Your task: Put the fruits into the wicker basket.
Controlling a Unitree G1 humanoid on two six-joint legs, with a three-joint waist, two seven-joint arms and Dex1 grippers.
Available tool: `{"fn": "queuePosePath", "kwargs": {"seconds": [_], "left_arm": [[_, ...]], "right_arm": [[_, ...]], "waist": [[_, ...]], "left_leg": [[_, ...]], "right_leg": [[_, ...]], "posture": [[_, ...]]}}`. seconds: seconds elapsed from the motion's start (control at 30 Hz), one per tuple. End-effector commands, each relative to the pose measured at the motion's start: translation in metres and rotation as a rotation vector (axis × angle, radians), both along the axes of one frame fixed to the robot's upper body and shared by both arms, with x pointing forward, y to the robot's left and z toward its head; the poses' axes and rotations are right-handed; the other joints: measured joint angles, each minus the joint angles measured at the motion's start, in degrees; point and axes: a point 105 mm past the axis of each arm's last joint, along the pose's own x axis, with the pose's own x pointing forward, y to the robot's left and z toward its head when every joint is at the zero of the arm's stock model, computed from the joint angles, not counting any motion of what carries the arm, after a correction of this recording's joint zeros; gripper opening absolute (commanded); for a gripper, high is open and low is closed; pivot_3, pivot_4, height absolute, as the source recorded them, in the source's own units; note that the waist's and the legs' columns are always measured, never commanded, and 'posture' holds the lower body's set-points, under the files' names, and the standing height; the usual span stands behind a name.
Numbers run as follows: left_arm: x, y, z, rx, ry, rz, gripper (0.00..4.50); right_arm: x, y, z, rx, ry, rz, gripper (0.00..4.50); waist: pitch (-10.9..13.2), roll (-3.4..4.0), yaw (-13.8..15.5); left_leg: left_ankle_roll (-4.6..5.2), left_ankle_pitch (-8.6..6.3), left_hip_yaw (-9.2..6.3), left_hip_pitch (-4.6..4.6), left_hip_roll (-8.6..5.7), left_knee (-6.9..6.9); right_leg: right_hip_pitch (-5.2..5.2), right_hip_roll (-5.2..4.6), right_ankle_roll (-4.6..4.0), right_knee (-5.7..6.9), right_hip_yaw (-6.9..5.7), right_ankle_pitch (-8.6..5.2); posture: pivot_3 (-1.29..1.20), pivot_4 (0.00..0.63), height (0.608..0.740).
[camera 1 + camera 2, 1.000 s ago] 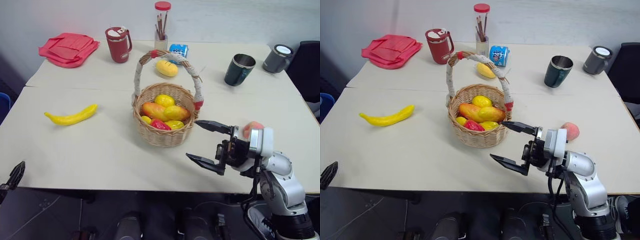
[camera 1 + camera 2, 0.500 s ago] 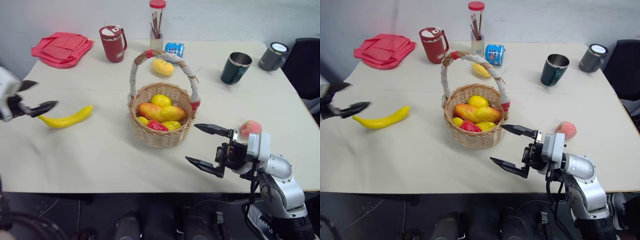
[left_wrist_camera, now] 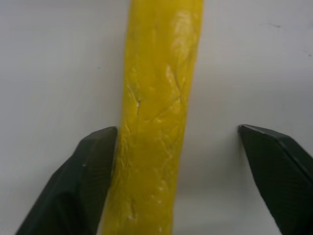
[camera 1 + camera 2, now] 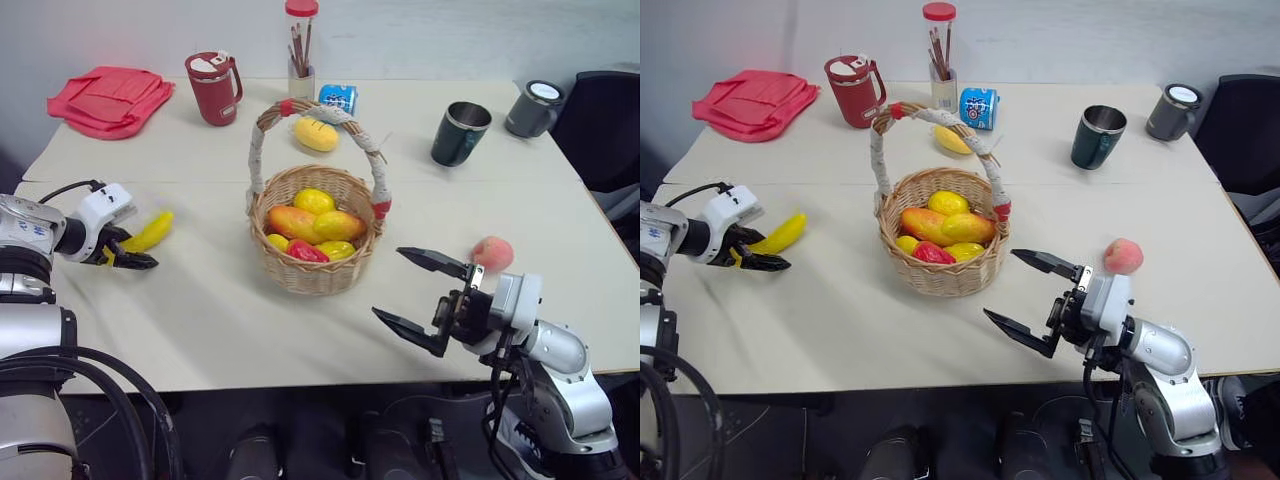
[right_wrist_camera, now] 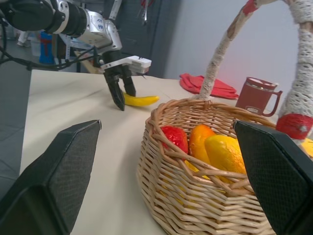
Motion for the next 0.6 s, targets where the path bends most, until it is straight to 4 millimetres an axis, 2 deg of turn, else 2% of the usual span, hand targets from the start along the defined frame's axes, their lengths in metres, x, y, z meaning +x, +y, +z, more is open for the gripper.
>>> {"fn": "queuePosePath", "kwargs": {"seconds": [0.03,0.2,0.23,0.3,0.37,0.43,0.53,0.6], "left_arm": [[-0.008,0.006,0.001,-0.043,0.000,-0.005,2.93],[-0.009,-0.011,0.028,-0.215,-0.141,-0.147,1.38],[-0.010,-0.021,0.040,-0.289,-0.180,-0.216,1.18],[-0.018,-0.044,0.062,-0.431,-0.228,-0.397,1.12],[-0.034,-0.073,0.073,-0.488,-0.253,-0.591,1.12],[-0.044,-0.114,0.082,-0.497,-0.299,-0.722,1.12],[-0.043,-0.158,0.092,-0.537,-0.356,-0.726,1.12],[-0.044,-0.183,0.096,-0.605,-0.332,-0.706,1.12]], "right_arm": [[-0.005,-0.002,0.012,-0.001,-0.075,-0.018,4.50],[-0.005,-0.005,0.012,0.000,-0.083,-0.021,4.50],[-0.005,-0.007,0.016,0.027,-0.077,-0.023,4.50],[-0.003,-0.014,0.026,0.103,-0.062,-0.051,4.50],[-0.002,-0.019,0.029,0.110,-0.054,-0.084,4.50],[0.000,-0.023,0.027,0.096,-0.043,-0.108,4.50],[0.001,-0.026,0.026,0.090,-0.037,-0.116,4.50],[0.002,-0.026,0.027,0.088,-0.037,-0.115,4.50]], "waist": [[0.0,0.00,0.0],[0.0,-0.02,0.1],[0.0,-0.04,0.1],[0.0,-0.04,0.1],[0.1,0.01,0.1],[0.1,0.03,0.2],[0.1,0.08,1.1],[0.1,0.08,1.4]], "left_leg": [[0.00,0.00,0.00,0.00,0.01,0.00],[-0.01,0.00,0.00,-0.05,0.02,0.03],[0.00,0.00,0.00,-0.06,0.02,0.04],[0.00,0.00,-0.01,-0.07,0.02,0.06],[0.00,0.00,-0.03,-0.09,0.03,0.11],[0.02,-0.01,-0.25,-0.06,0.03,0.19],[0.11,-0.07,-0.60,-0.16,0.01,0.56],[0.15,-0.09,-0.60,-0.21,0.03,0.79]], "right_leg": [[0.00,0.00,0.00,0.02,0.00,0.00],[-0.03,0.00,0.00,0.02,-0.01,0.00],[-0.03,0.00,0.00,0.02,-0.01,0.00],[-0.04,-0.01,0.00,0.02,-0.02,0.00],[-0.03,-0.01,-0.01,0.03,-0.01,0.00],[0.02,-0.08,-0.01,0.14,0.07,0.00],[0.12,-0.08,-0.01,0.21,0.07,0.00],[0.12,-0.05,0.04,0.24,0.10,0.03]], "posture": [[0.00,0.150,0.740],[0.00,0.150,0.740],[0.00,0.150,0.740],[0.00,0.150,0.740],[0.00,0.150,0.740],[0.00,0.150,0.740],[0.00,0.150,0.740],[0.00,0.150,0.740]]}}
